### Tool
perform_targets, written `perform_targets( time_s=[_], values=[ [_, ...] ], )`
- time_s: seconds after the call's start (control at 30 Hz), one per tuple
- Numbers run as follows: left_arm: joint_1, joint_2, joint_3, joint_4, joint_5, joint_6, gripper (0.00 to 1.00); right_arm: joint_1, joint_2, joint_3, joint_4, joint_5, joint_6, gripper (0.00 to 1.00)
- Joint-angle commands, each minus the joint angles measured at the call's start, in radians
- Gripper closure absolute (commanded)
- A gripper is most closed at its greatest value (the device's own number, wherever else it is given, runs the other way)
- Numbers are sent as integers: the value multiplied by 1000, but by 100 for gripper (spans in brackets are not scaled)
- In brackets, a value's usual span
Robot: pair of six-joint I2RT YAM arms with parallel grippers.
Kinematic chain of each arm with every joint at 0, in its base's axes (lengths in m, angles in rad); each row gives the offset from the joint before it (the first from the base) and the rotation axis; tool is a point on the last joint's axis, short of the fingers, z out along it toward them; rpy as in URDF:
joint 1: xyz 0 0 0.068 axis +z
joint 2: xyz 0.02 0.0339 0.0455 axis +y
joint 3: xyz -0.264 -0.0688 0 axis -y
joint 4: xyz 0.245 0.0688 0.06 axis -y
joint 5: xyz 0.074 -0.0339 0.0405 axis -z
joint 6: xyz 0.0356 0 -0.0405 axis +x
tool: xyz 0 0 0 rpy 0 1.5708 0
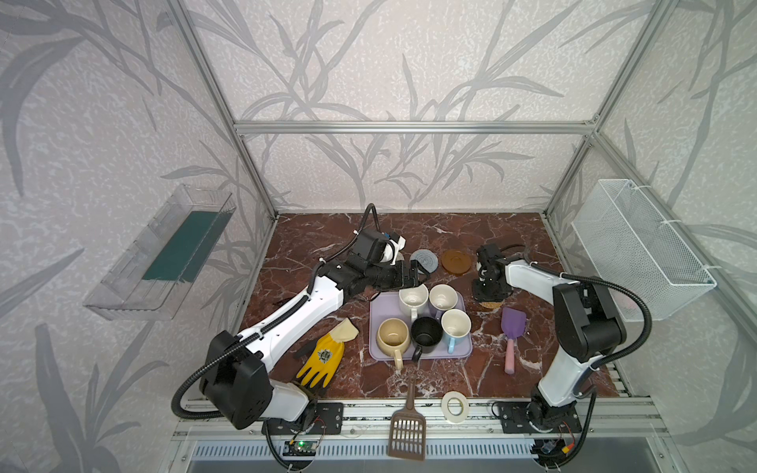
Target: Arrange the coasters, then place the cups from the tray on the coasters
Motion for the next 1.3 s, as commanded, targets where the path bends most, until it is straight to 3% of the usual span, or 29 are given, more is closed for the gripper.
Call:
perform_targets(
  time_s=[0.0,0.7,1.27],
  values=[
    [-4,14,44,18,-9,2,3,-21,84,38,-48,-6,-23,60],
    [-1,85,90,8,-29,27,3,-120,319,361,-161,-47,-67,60],
    [6,109,89,16,-32,37,3,-123,465,578,-241,-29,-99,62]
  ],
)
